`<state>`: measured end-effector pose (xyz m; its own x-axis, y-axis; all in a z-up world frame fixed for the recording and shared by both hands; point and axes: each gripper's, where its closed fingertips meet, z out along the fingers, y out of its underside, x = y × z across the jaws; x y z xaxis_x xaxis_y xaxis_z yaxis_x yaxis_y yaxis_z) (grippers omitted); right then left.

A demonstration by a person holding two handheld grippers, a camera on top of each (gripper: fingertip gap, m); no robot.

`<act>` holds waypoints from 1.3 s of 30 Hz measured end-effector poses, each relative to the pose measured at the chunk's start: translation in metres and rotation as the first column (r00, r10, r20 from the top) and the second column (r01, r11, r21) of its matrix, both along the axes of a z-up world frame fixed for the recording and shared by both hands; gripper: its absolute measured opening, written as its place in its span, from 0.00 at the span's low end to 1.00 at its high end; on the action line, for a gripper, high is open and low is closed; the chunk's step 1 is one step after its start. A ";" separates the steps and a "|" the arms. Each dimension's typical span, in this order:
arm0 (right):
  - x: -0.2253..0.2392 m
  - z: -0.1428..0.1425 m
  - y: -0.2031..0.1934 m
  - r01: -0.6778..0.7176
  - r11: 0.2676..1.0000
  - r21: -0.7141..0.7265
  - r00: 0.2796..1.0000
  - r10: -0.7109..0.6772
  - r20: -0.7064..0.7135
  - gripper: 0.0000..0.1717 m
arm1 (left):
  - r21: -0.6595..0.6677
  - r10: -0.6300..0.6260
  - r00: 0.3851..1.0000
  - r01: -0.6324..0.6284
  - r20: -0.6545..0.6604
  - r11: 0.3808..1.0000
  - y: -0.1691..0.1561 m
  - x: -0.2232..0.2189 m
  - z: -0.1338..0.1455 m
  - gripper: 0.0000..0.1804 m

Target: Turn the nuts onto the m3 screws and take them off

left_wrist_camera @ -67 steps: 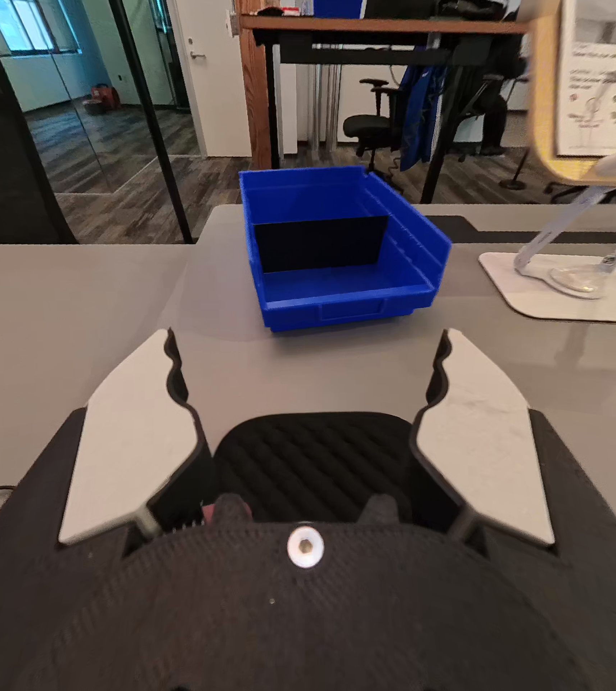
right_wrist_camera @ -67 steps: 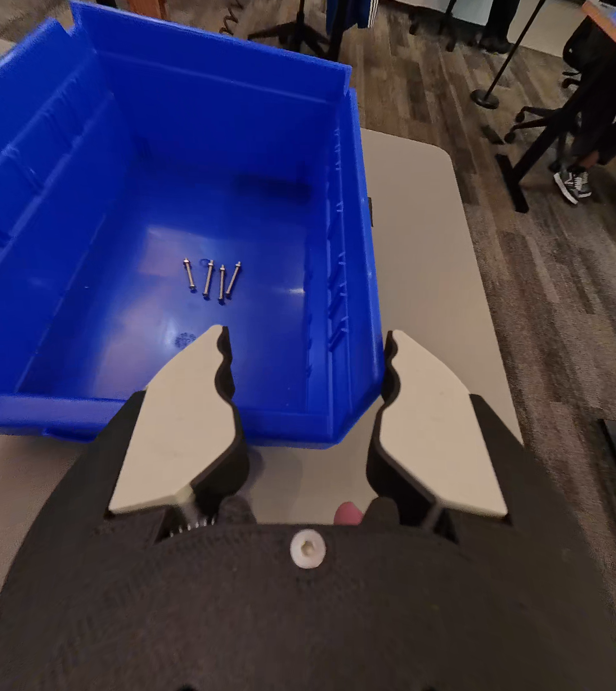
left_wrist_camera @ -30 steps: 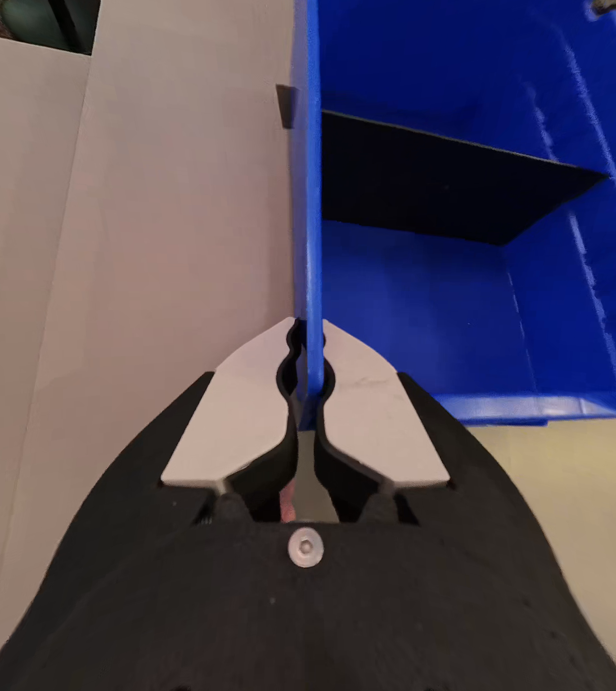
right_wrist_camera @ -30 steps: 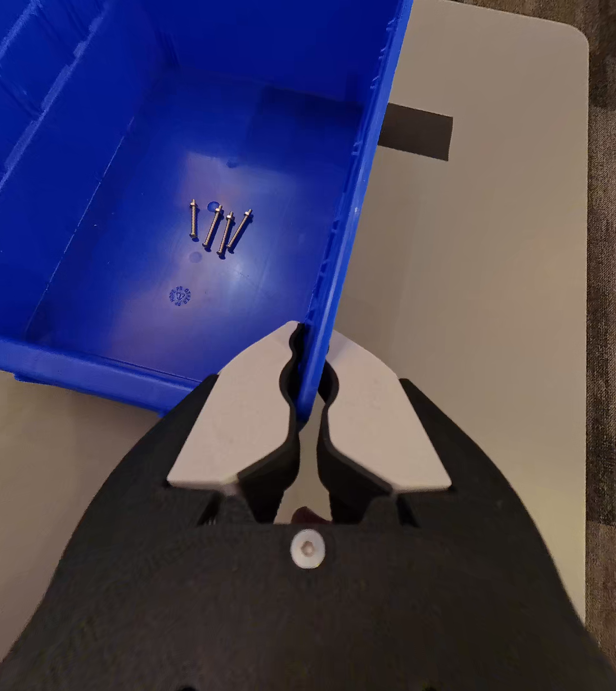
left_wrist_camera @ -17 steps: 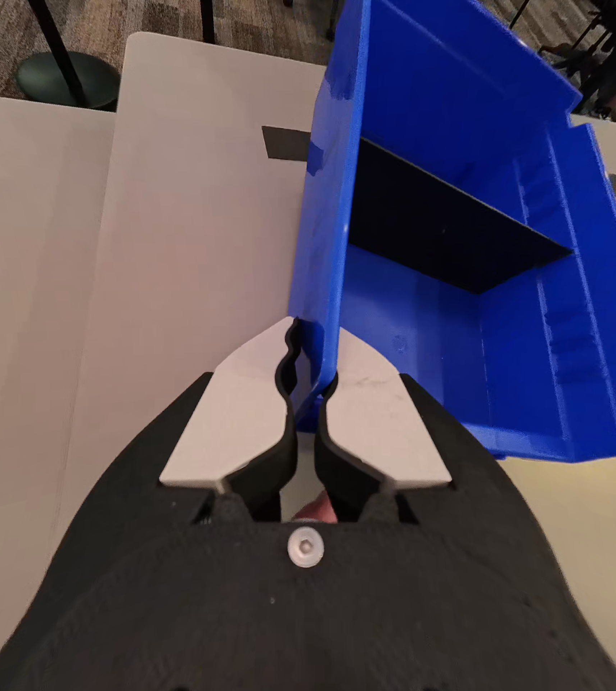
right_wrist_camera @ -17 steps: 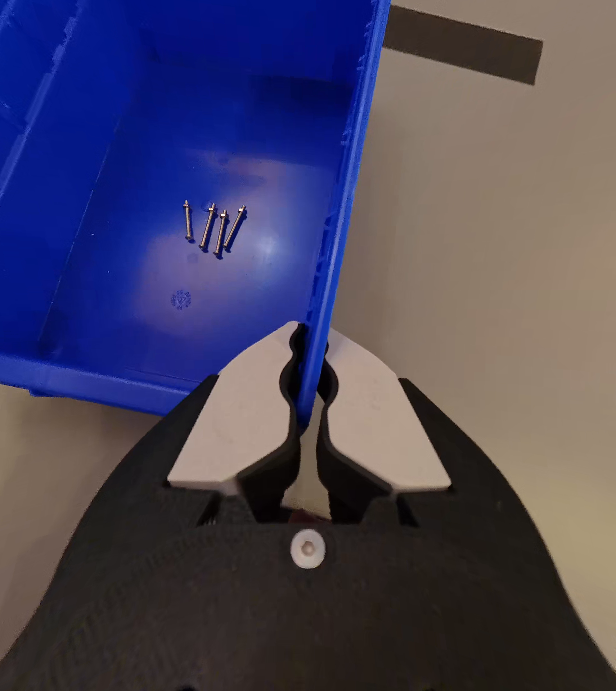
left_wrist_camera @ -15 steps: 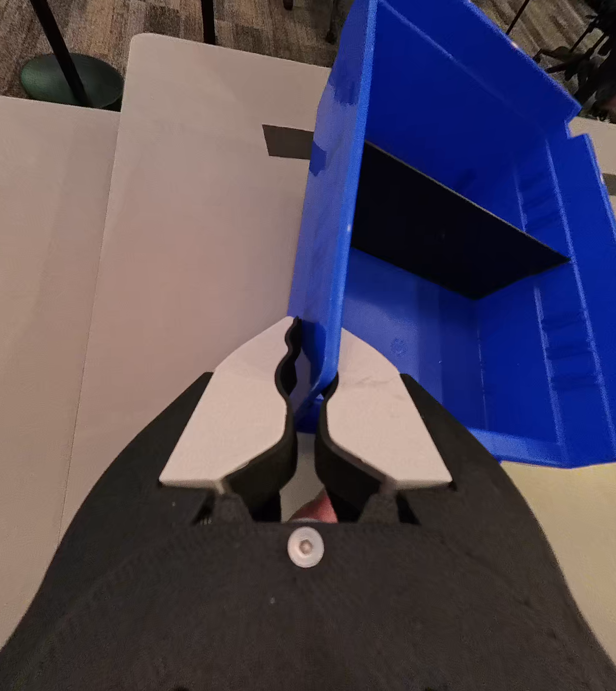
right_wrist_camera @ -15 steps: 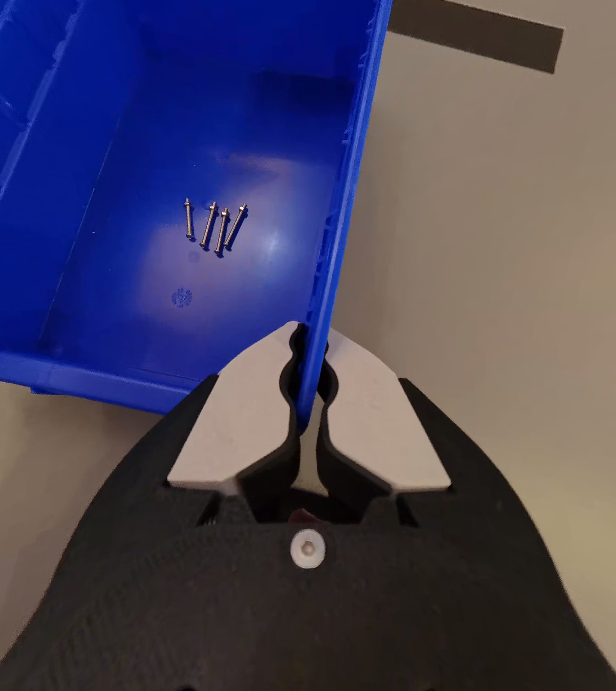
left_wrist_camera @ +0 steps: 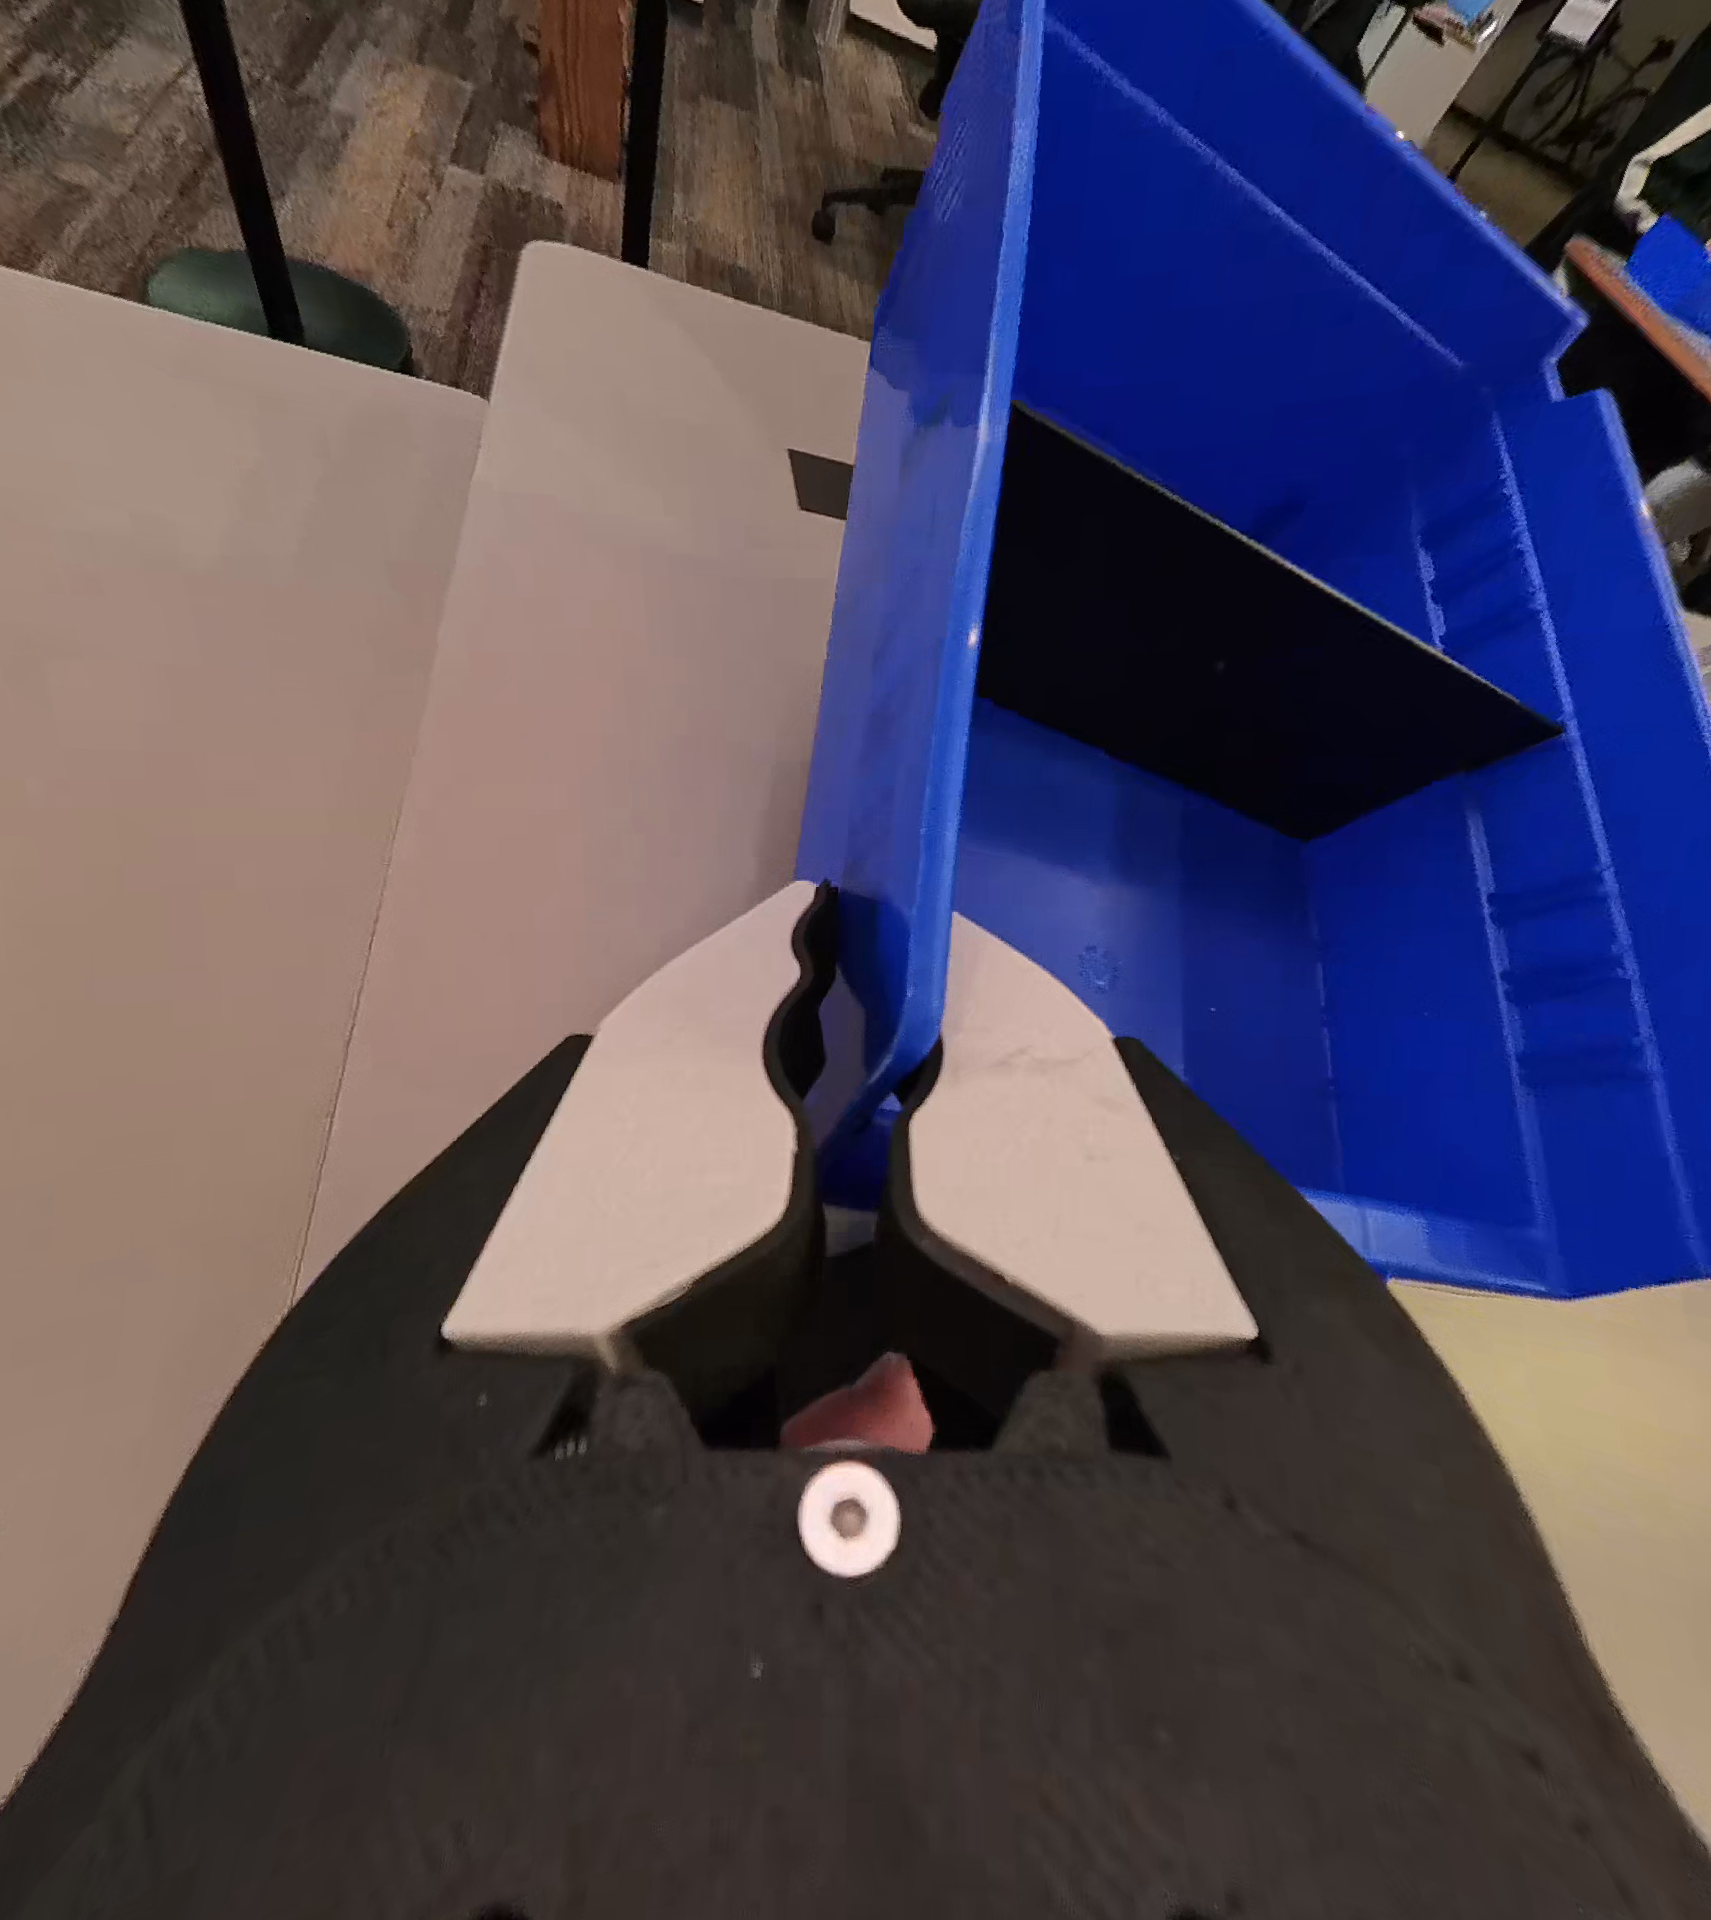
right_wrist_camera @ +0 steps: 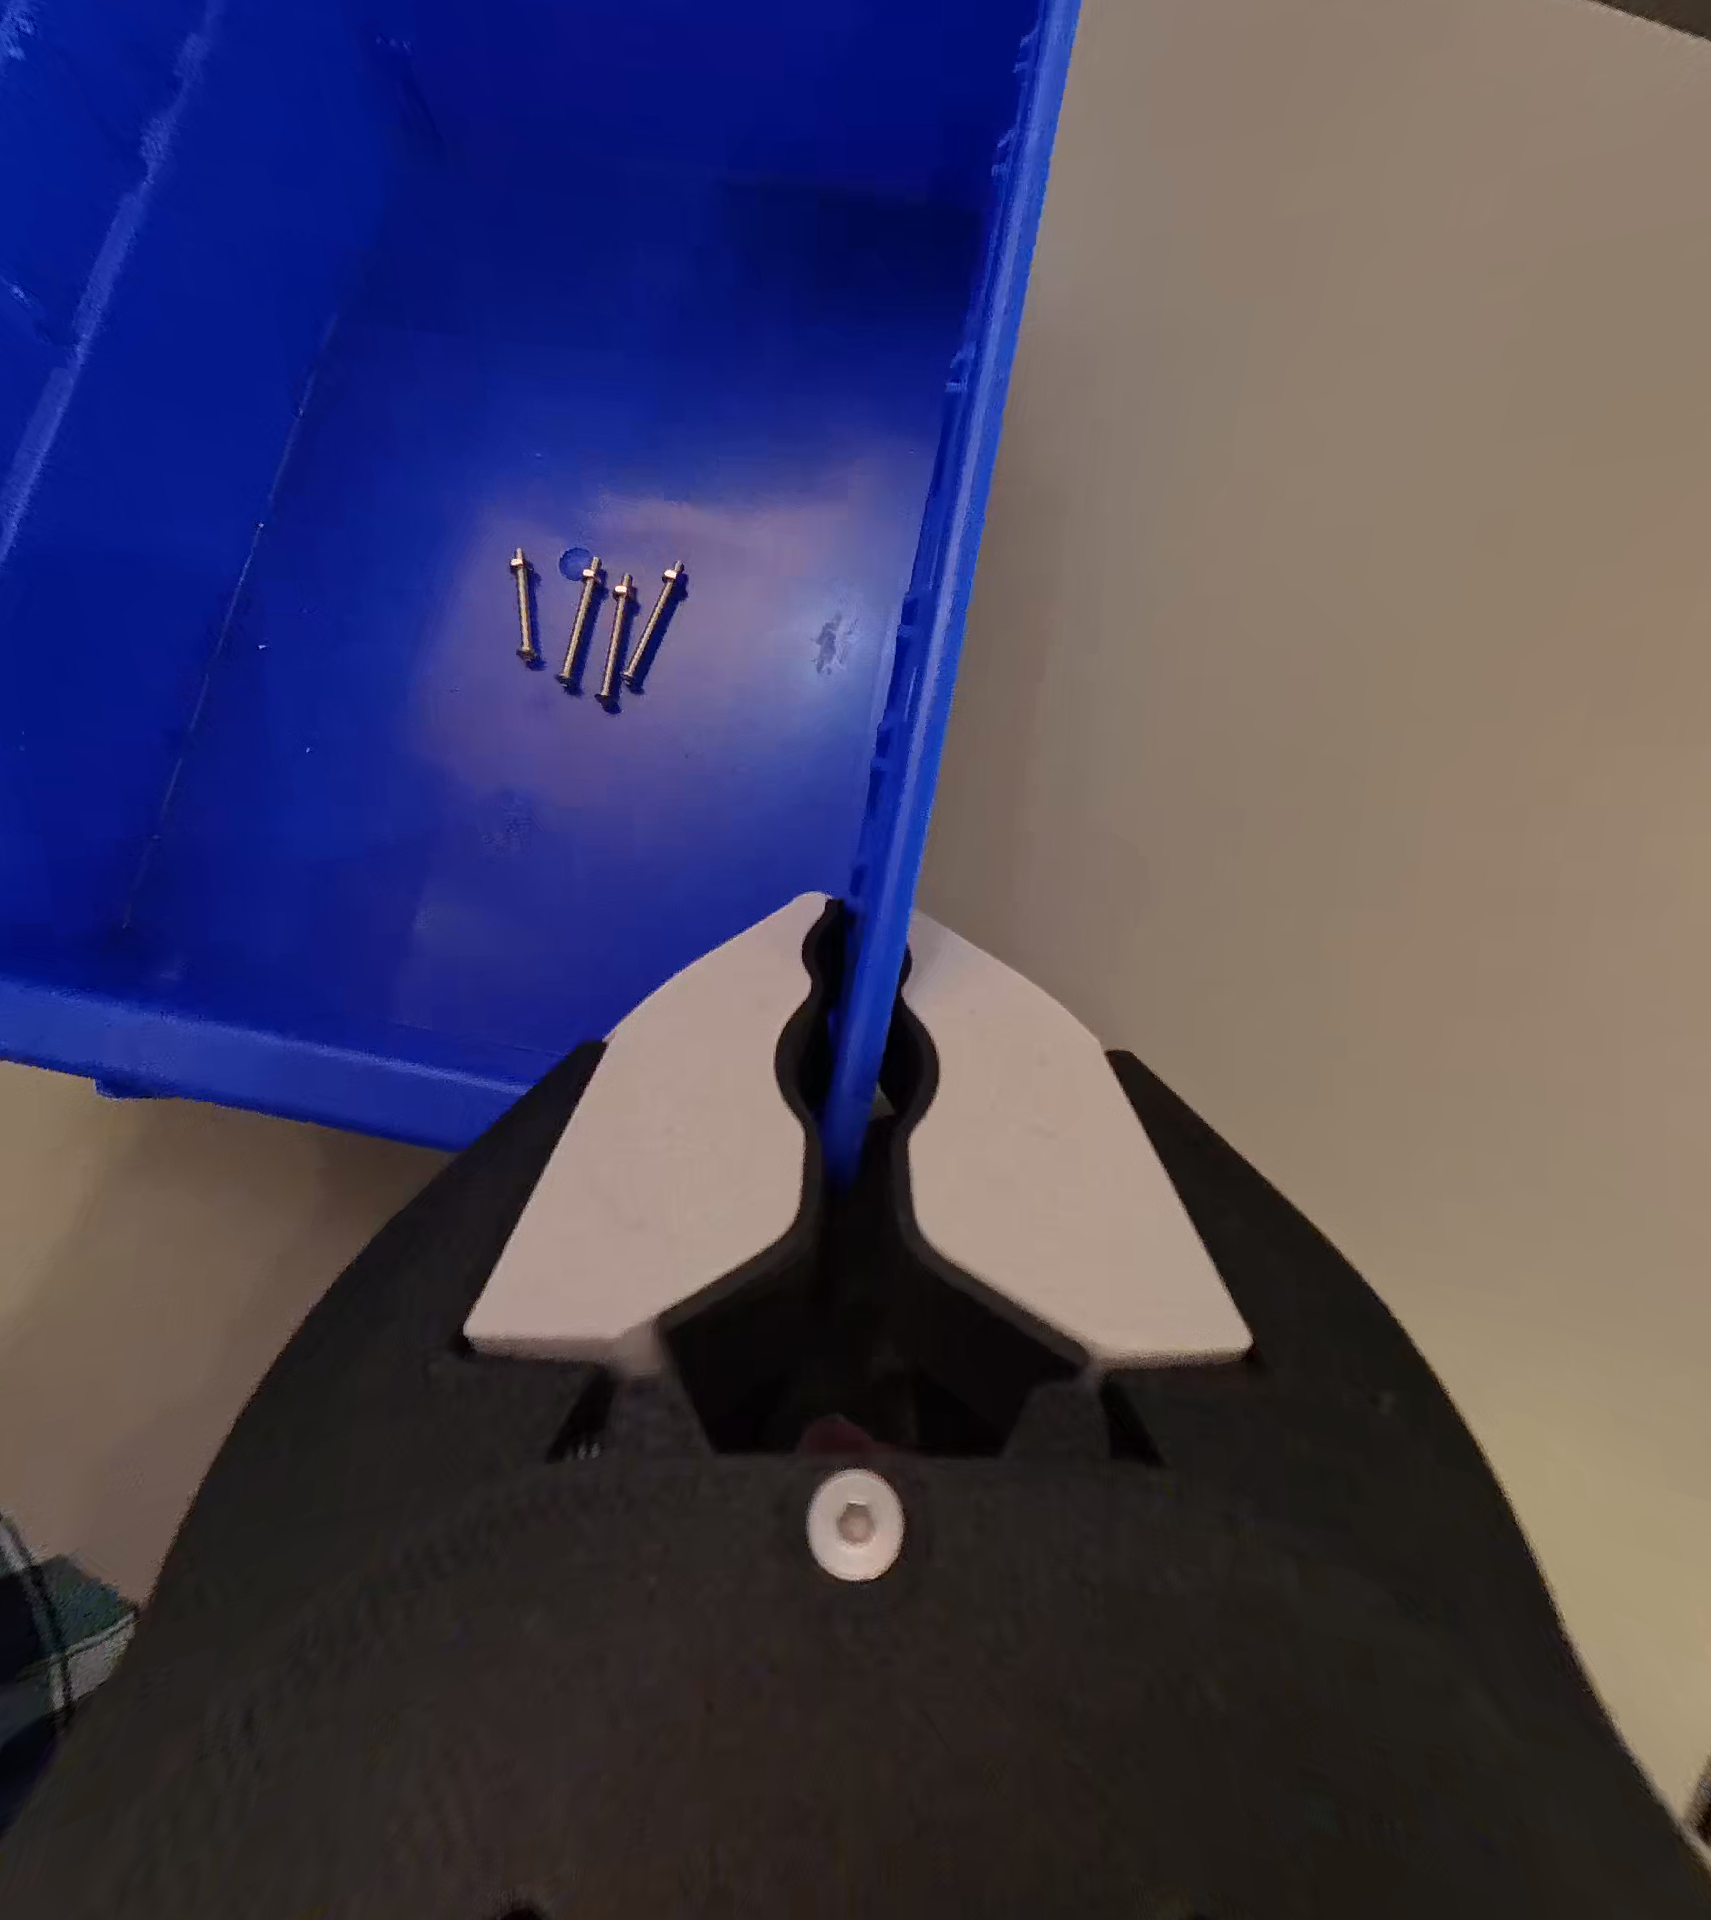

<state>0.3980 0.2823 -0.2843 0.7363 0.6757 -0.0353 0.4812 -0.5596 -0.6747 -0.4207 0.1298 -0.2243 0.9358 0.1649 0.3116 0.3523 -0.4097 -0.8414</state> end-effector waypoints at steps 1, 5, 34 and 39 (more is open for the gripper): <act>-0.003 0.000 -0.005 -0.014 1.000 0.001 1.000 0.014 -0.002 0.03 | 0.009 0.007 1.000 -0.007 0.006 1.000 -0.007 0.000 0.002 0.04; -0.016 0.000 -0.023 -0.078 0.997 0.008 0.997 0.078 -0.004 0.03 | 0.050 0.033 0.999 -0.033 0.014 0.998 -0.033 0.001 0.012 0.04; -0.240 0.000 -0.062 -0.448 0.892 0.055 0.891 0.451 -0.055 0.03 | 0.181 0.271 0.961 -0.278 0.062 0.943 -0.210 -0.005 0.013 0.04; -0.258 0.001 -0.065 -0.475 0.878 0.061 0.873 0.478 -0.097 0.07 | 0.190 0.265 0.961 -0.275 0.077 0.942 -0.214 -0.020 0.012 0.04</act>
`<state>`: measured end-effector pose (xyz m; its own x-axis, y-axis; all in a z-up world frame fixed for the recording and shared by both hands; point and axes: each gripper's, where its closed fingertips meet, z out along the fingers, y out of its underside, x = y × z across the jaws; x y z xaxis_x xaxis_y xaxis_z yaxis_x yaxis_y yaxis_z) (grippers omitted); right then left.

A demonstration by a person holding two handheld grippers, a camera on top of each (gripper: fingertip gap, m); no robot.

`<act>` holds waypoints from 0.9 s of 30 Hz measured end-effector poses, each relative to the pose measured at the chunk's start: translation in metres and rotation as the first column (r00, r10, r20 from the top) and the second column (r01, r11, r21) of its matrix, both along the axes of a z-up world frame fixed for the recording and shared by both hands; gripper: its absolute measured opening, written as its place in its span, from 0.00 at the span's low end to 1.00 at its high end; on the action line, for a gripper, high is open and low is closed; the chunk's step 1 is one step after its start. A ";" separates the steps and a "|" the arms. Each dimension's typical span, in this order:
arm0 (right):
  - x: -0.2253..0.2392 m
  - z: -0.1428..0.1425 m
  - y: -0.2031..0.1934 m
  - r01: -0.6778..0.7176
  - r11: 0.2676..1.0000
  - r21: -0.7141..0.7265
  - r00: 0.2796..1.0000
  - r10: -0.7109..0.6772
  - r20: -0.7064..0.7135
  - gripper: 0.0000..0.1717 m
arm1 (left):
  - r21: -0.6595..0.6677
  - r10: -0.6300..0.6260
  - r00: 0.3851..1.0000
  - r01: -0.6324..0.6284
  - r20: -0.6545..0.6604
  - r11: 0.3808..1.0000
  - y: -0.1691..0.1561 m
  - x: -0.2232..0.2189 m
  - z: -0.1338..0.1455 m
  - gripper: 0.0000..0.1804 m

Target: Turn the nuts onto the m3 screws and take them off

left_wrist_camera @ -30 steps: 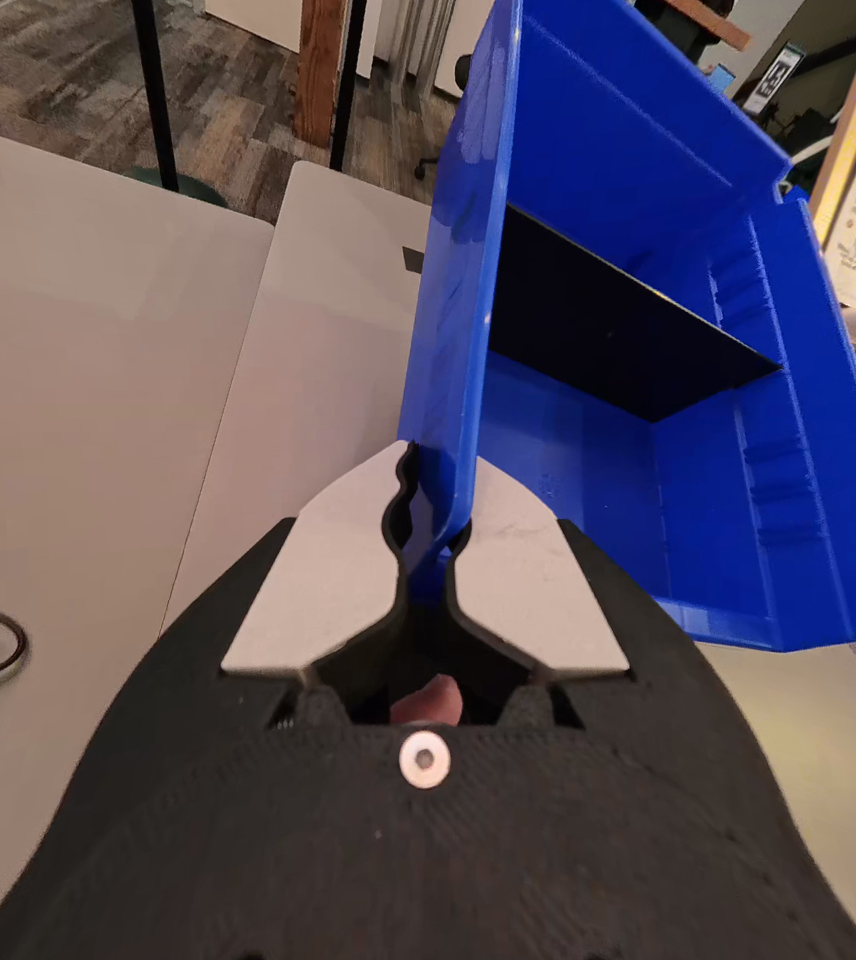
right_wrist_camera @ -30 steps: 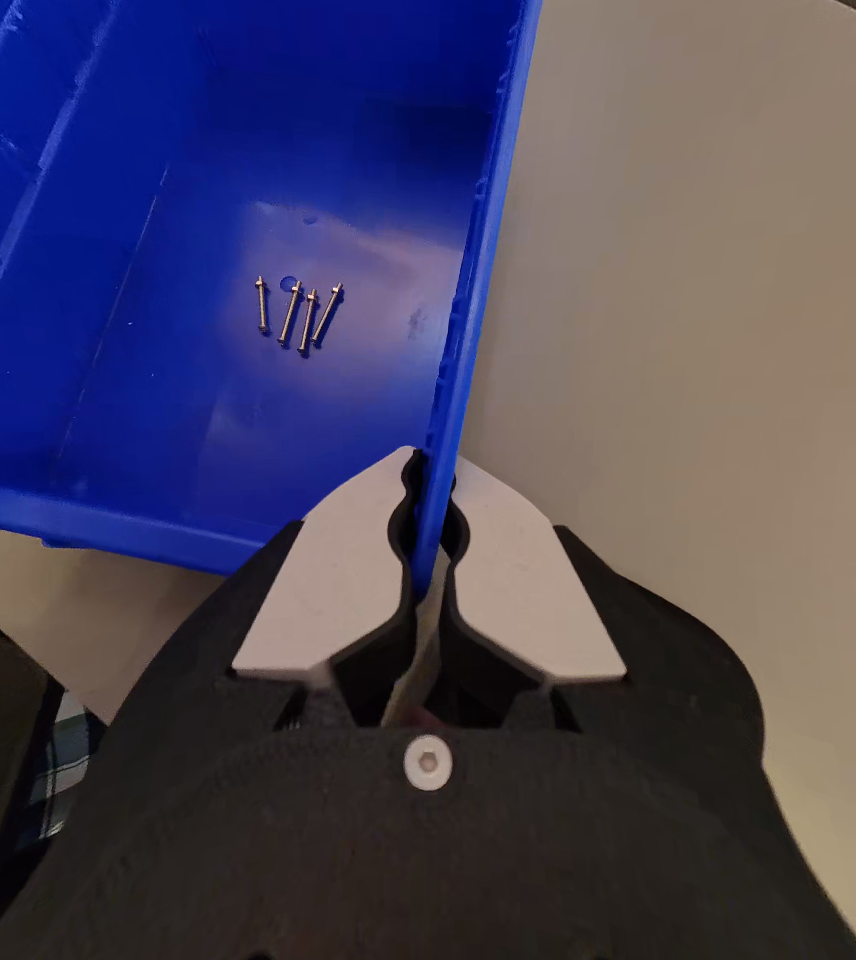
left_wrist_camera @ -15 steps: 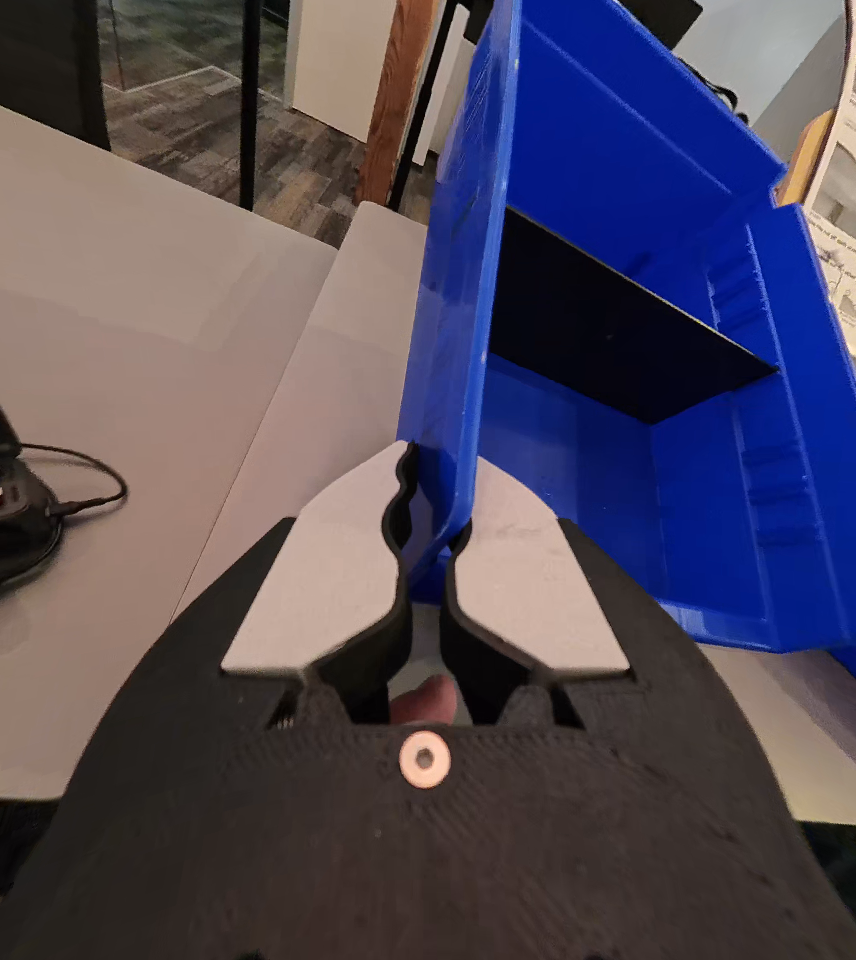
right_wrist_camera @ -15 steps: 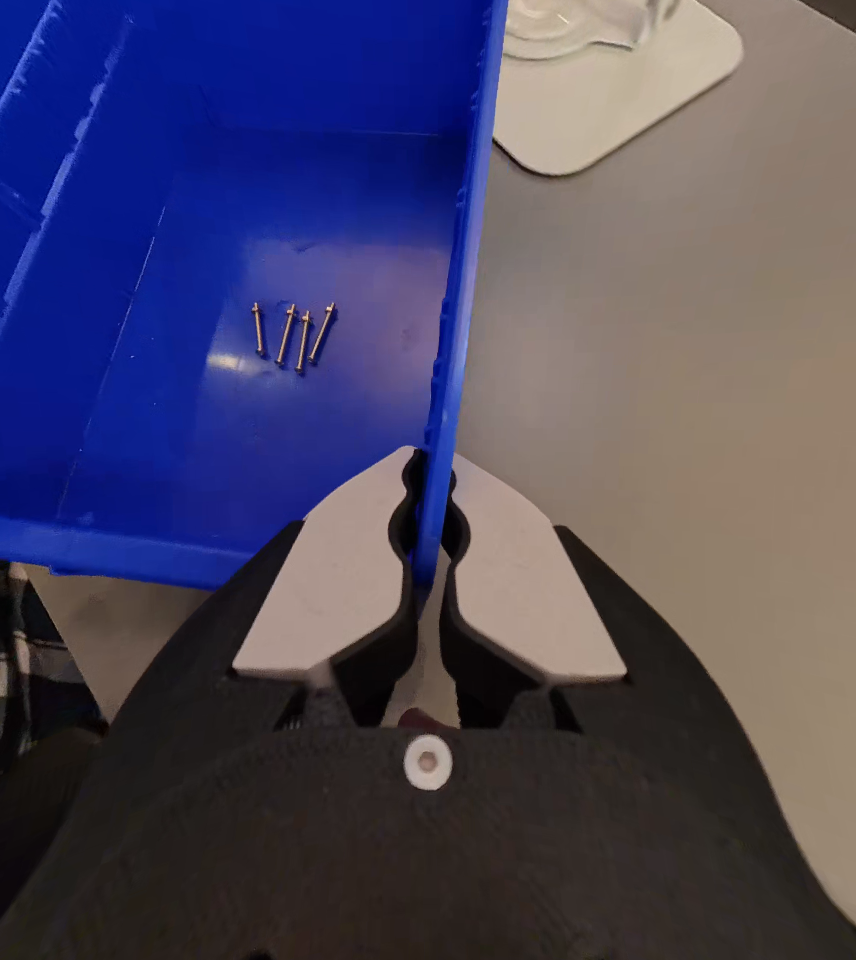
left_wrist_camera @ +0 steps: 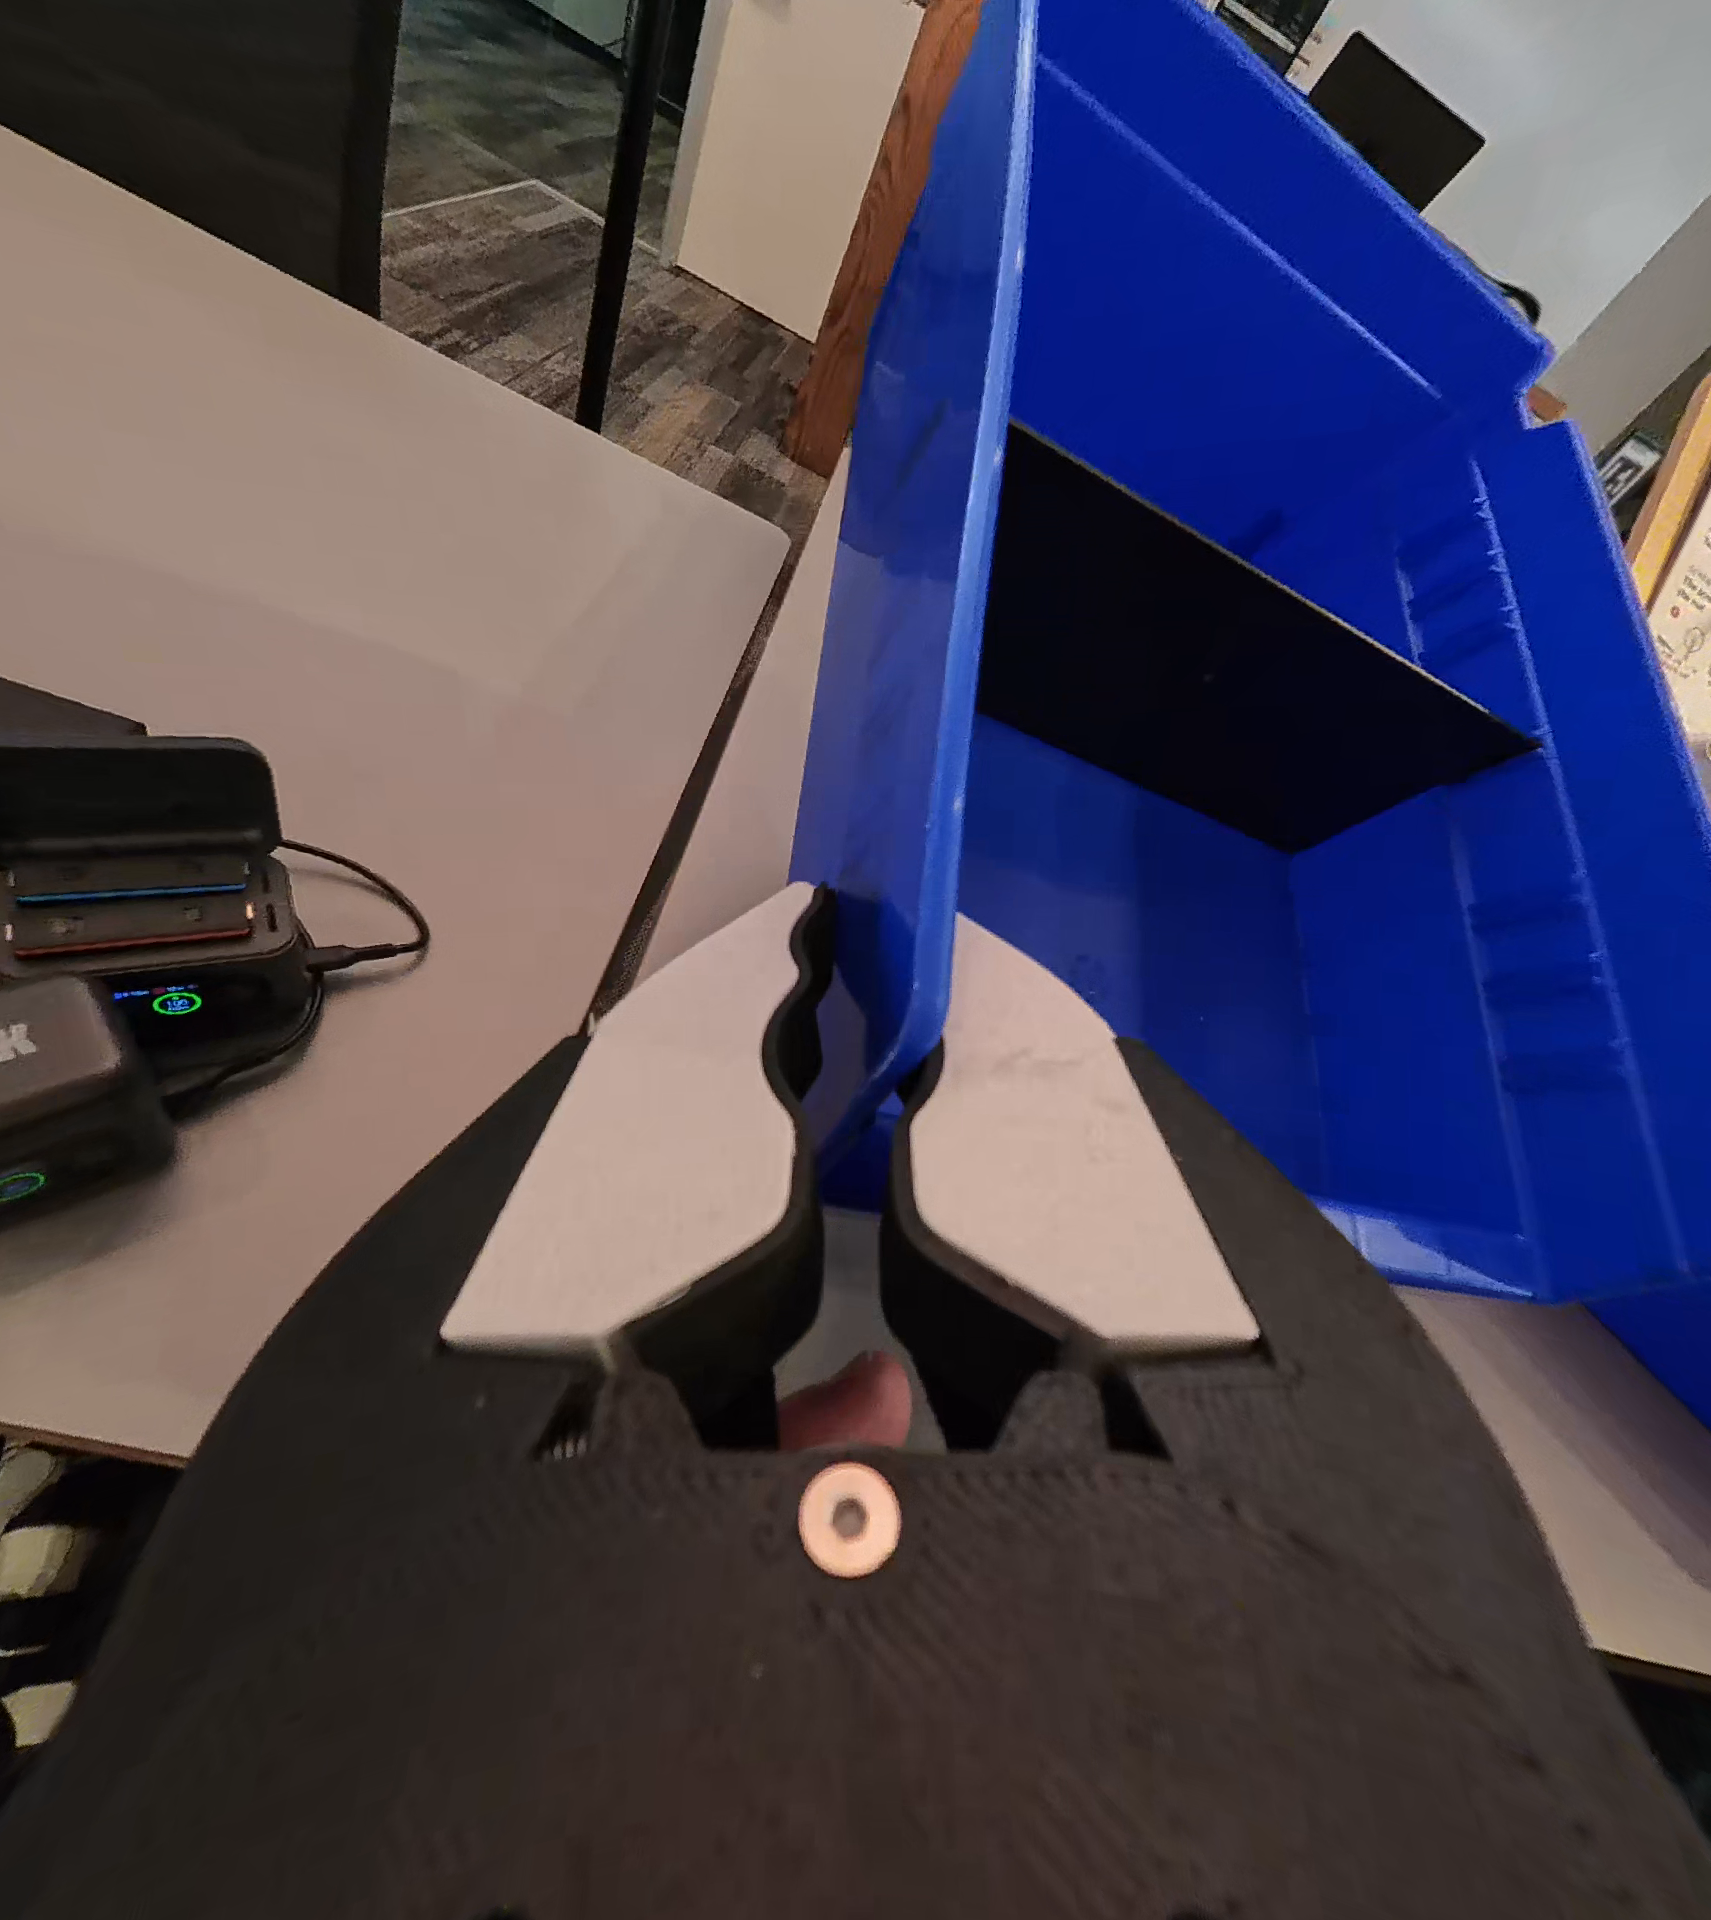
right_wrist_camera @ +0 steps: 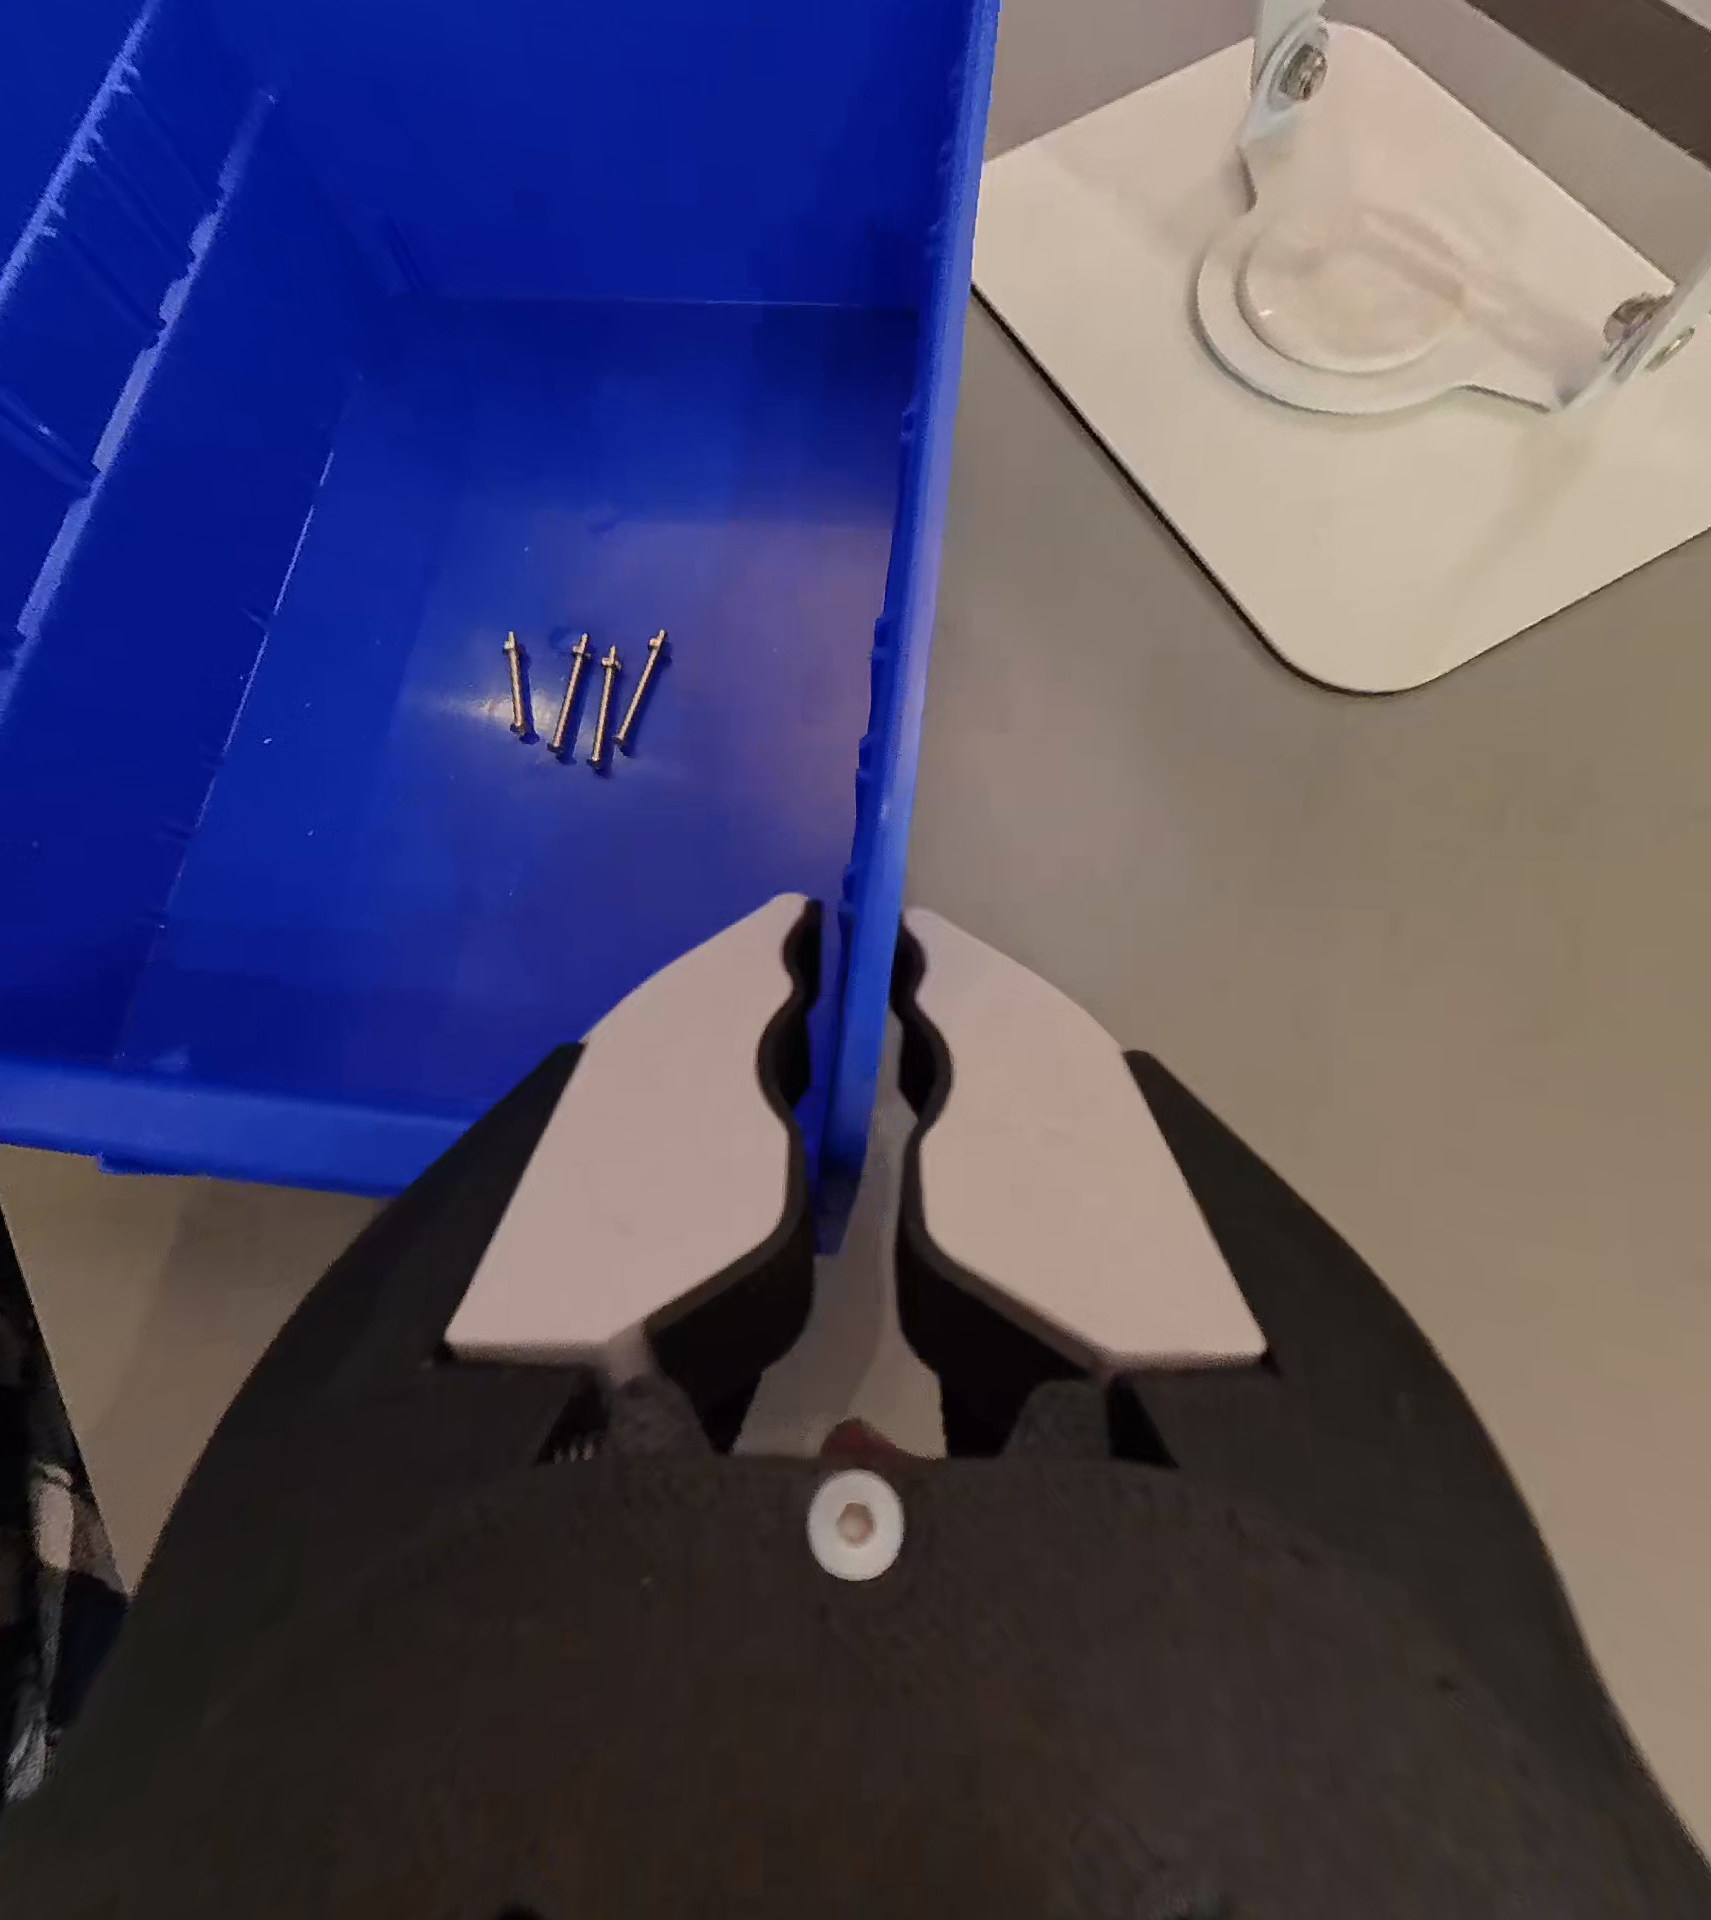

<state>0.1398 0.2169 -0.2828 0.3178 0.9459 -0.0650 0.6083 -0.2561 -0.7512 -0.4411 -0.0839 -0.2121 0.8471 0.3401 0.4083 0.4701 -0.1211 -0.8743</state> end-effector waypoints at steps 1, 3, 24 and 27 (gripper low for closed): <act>-0.001 0.002 -0.001 -0.006 1.000 0.004 1.000 0.007 -0.015 0.13 | 0.003 -0.001 1.000 0.001 0.006 1.000 -0.001 -0.003 -0.002 0.04; 0.001 0.003 -0.001 -0.007 1.000 0.017 1.000 0.007 -0.018 0.17 | 0.012 0.000 1.000 -0.001 0.017 1.000 -0.004 -0.010 -0.007 0.04; -0.051 -0.006 0.014 0.023 0.999 0.023 0.999 -0.024 0.044 0.03 | 0.044 0.040 0.997 -0.043 0.061 0.998 -0.026 -0.056 -0.024 0.05; -0.075 -0.006 0.019 0.017 1.000 0.026 0.999 -0.018 0.046 0.03 | 0.049 0.043 0.997 -0.046 0.063 0.998 -0.025 -0.057 -0.024 0.05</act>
<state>0.0650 0.2364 -0.2888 0.3362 0.9414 -0.0261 0.6382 -0.2482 -0.7288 -0.4980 -0.1091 -0.2358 0.8042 0.3546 0.4771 0.5275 -0.0558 -0.8477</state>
